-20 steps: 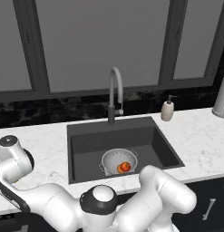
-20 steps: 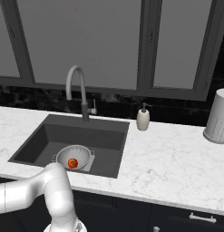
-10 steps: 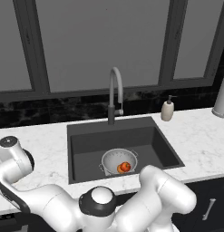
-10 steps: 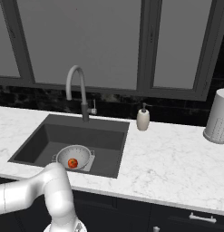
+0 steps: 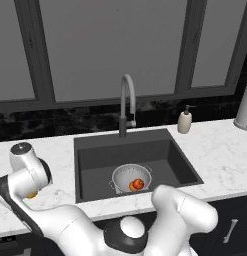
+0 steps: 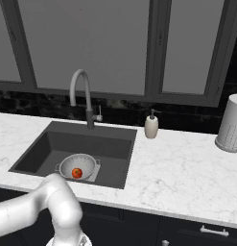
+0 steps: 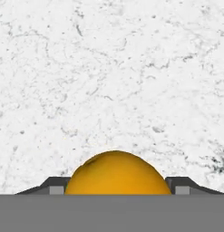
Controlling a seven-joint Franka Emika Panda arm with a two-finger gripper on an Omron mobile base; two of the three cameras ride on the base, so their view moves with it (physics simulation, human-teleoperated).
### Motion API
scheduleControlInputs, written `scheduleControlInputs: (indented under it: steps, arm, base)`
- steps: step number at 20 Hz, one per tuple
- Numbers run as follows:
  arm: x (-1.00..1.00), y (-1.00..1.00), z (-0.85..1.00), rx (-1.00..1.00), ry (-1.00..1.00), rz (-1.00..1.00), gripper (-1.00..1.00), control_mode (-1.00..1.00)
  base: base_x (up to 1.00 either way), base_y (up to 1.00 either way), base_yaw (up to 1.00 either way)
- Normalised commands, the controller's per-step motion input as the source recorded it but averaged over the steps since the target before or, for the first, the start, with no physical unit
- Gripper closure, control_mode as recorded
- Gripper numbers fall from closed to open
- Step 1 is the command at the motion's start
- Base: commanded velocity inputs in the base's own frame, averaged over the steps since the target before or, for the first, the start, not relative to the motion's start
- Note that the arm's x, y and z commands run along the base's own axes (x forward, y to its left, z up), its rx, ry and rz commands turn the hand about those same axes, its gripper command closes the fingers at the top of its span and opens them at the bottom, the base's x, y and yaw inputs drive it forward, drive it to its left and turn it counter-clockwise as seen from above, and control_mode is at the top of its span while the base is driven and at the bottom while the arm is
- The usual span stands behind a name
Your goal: Put the colander in the sink, put the apple, orange, tangerine in the colander, and turn on the sink faucet and pour water over the colander.
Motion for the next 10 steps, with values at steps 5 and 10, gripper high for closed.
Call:
scheduleControlInputs:
  steps: [5, 10]
  arm:
    - [0.00, -1.00, 0.41, 0.00, -0.04, -0.11, 1.00, -1.00]
    - [0.02, -1.00, 0.06, 0.00, 0.00, -0.11, 1.00, -1.00]
  base:
    - [0.00, 0.00, 0.00]
    - [0.00, 0.00, 0.00]
